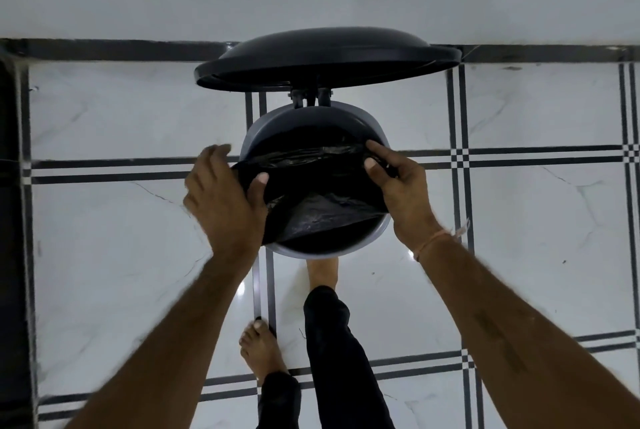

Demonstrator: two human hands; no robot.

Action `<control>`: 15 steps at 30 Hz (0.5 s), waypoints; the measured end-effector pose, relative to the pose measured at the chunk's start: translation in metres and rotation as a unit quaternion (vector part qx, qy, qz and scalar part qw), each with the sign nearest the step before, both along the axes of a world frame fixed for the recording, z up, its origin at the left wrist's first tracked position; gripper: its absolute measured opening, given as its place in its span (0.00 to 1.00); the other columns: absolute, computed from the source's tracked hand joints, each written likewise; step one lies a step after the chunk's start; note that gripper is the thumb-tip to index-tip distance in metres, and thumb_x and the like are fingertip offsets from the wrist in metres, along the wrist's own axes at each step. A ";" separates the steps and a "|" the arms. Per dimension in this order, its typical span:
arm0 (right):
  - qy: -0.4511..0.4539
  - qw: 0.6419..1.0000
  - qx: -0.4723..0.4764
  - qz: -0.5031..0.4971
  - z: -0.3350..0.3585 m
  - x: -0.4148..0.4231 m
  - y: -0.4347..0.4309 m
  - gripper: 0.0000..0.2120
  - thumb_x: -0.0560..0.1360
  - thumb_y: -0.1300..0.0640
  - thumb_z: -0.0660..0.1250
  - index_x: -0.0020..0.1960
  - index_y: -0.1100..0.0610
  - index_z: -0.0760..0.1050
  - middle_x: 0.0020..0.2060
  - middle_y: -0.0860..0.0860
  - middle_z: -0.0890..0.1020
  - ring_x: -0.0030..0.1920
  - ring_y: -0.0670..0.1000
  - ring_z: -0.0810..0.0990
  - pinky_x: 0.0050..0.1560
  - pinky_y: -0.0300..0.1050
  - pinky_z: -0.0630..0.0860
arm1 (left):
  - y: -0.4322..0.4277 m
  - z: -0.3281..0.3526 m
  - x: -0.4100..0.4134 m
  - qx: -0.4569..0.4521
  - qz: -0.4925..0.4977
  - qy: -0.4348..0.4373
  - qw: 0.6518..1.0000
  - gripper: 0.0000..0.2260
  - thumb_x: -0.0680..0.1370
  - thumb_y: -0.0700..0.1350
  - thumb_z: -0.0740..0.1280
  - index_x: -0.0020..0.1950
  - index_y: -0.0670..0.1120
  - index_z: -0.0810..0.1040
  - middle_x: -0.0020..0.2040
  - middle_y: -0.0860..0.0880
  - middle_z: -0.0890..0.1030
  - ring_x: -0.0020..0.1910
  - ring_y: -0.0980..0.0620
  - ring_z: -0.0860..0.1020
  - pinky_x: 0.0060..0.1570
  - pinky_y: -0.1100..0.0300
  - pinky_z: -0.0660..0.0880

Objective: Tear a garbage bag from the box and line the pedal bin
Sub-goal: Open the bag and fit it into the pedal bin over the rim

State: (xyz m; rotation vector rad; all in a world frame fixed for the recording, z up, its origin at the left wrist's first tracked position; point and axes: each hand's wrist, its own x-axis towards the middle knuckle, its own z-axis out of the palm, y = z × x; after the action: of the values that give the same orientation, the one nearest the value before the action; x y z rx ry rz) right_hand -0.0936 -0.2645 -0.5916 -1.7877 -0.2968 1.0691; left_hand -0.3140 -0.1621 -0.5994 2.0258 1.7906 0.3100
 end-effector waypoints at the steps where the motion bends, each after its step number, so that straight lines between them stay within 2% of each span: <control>1: 0.005 1.000 0.004 0.008 0.001 0.002 0.000 0.18 0.80 0.62 0.72 0.69 0.58 0.80 0.60 0.54 0.85 0.63 0.50 0.84 0.67 0.47 0.79 | 0.009 0.002 0.007 0.015 -0.078 0.000 0.997 0.28 0.80 0.60 0.67 0.73 0.44 0.70 0.69 0.43 0.76 0.67 0.39 0.71 0.60 0.41 0.69; 3: 0.004 0.999 0.012 0.031 0.004 0.005 0.000 0.18 0.80 0.63 0.71 0.69 0.60 0.80 0.59 0.52 0.85 0.62 0.48 0.84 0.66 0.45 0.79 | 0.024 0.000 0.021 -0.001 -0.208 0.023 0.978 0.30 0.80 0.61 0.66 0.76 0.45 0.69 0.67 0.44 0.79 0.67 0.39 0.72 0.61 0.42 0.69; 4: 0.002 0.999 0.017 0.042 0.006 0.007 0.001 0.18 0.80 0.63 0.71 0.70 0.60 0.80 0.59 0.53 0.86 0.63 0.49 0.84 0.66 0.44 0.79 | 0.029 -0.003 0.027 -0.018 -0.239 0.043 0.970 0.29 0.80 0.60 0.67 0.76 0.46 0.69 0.66 0.43 0.80 0.67 0.39 0.73 0.61 0.43 0.69; 6: -0.001 0.998 0.025 0.059 0.008 0.011 0.002 0.18 0.80 0.64 0.71 0.70 0.61 0.79 0.60 0.53 0.86 0.63 0.49 0.83 0.66 0.44 0.79 | 0.038 -0.007 0.035 -0.043 -0.257 0.063 0.964 0.20 0.80 0.58 0.67 0.67 0.48 0.77 0.60 0.44 0.84 0.63 0.40 0.78 0.59 0.46 0.69; 7: -0.007 0.997 0.029 0.066 0.008 0.013 0.004 0.18 0.80 0.64 0.70 0.70 0.61 0.79 0.60 0.53 0.86 0.64 0.48 0.83 0.66 0.43 0.79 | 0.043 -0.007 0.035 -0.057 -0.249 0.034 0.966 0.15 0.80 0.57 0.67 0.59 0.48 0.80 0.53 0.45 0.85 0.57 0.40 0.81 0.54 0.50 0.70; 9: -0.025 0.996 0.032 0.077 0.007 0.018 0.005 0.18 0.80 0.65 0.70 0.70 0.62 0.79 0.62 0.54 0.85 0.65 0.50 0.82 0.67 0.44 0.78 | 0.050 -0.010 0.032 -0.147 -0.193 -0.079 0.967 0.12 0.82 0.54 0.66 0.47 0.47 0.81 0.41 0.48 0.84 0.44 0.44 0.81 0.43 0.57 0.70; 11: -0.027 0.996 0.036 0.077 0.005 0.024 0.006 0.18 0.80 0.64 0.71 0.70 0.62 0.79 0.63 0.56 0.85 0.66 0.52 0.82 0.67 0.45 0.78 | 0.055 -0.008 0.024 -0.249 -0.069 -0.244 0.935 0.15 0.83 0.53 0.65 0.42 0.45 0.80 0.35 0.50 0.80 0.37 0.50 0.79 0.40 0.60 0.72; 13: 0.001 0.997 0.042 0.064 0.004 0.028 0.007 0.17 0.81 0.63 0.70 0.69 0.63 0.79 0.62 0.60 0.85 0.64 0.55 0.83 0.66 0.47 0.79 | 0.058 -0.006 0.013 -0.283 0.049 -0.343 0.894 0.18 0.84 0.53 0.65 0.40 0.44 0.80 0.34 0.50 0.80 0.35 0.53 0.78 0.39 0.60 0.76; 15: 0.029 0.998 0.045 0.045 0.003 0.032 0.006 0.16 0.81 0.64 0.70 0.68 0.64 0.79 0.56 0.61 0.87 0.60 0.55 0.86 0.63 0.48 0.81 | 0.062 -0.008 0.002 -0.284 0.126 -0.368 0.876 0.21 0.85 0.53 0.63 0.44 0.37 0.81 0.39 0.44 0.81 0.38 0.51 0.78 0.41 0.59 0.78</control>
State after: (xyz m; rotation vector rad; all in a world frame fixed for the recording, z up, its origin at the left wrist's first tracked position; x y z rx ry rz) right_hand -0.0619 -0.2584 -0.5888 -1.6737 -0.3883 1.1506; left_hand -0.3124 -0.1002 -0.6076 1.0529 1.4077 0.4817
